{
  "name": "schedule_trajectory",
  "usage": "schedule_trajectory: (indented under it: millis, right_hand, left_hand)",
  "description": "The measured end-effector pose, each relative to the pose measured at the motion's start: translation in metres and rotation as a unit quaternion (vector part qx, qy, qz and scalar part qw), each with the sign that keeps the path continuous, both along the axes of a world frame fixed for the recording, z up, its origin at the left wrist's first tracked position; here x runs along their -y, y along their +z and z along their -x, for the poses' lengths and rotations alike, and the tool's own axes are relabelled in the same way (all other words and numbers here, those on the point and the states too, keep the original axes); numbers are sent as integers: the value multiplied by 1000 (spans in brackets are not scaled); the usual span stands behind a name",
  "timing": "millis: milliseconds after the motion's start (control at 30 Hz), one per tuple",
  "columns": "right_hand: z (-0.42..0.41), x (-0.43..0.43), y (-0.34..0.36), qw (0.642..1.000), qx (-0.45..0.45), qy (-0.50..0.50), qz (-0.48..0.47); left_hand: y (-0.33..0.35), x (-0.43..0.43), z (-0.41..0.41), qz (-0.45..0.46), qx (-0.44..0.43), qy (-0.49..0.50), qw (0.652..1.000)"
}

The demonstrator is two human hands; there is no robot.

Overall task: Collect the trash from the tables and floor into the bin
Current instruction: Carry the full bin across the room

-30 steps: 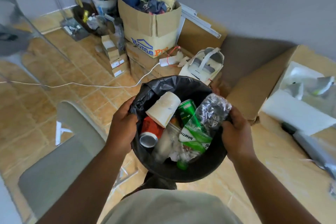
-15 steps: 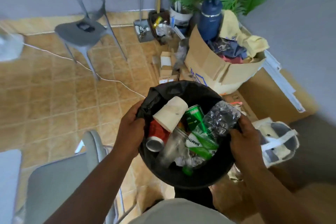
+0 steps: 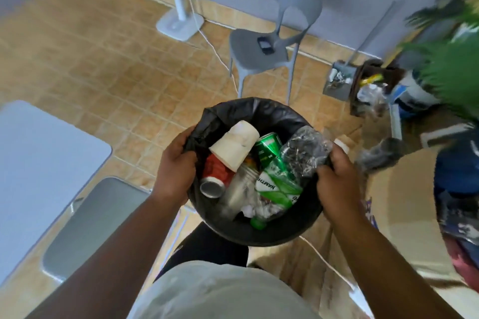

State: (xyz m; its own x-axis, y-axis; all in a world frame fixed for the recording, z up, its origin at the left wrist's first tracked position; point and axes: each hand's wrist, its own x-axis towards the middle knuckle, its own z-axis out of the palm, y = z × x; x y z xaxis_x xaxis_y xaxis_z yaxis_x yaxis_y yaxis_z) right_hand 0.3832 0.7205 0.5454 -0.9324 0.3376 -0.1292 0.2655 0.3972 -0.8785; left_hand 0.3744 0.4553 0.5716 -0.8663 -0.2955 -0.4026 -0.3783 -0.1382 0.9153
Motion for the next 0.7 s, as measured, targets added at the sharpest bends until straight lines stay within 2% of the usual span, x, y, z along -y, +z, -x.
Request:
schedule_trajectory:
  millis: [200, 467, 700]
  right_hand:
    - [155, 51, -16, 994, 7, 106, 10]
    - [340, 143, -11, 978, 45, 204, 23]
    - [471, 241, -2, 948, 42, 314, 12]
  left_hand:
    - [-26, 52, 102, -34, 3, 95, 995]
    - [-24, 131, 234, 1, 39, 180, 983]
    - [-20, 193, 308, 8, 39, 293, 955]
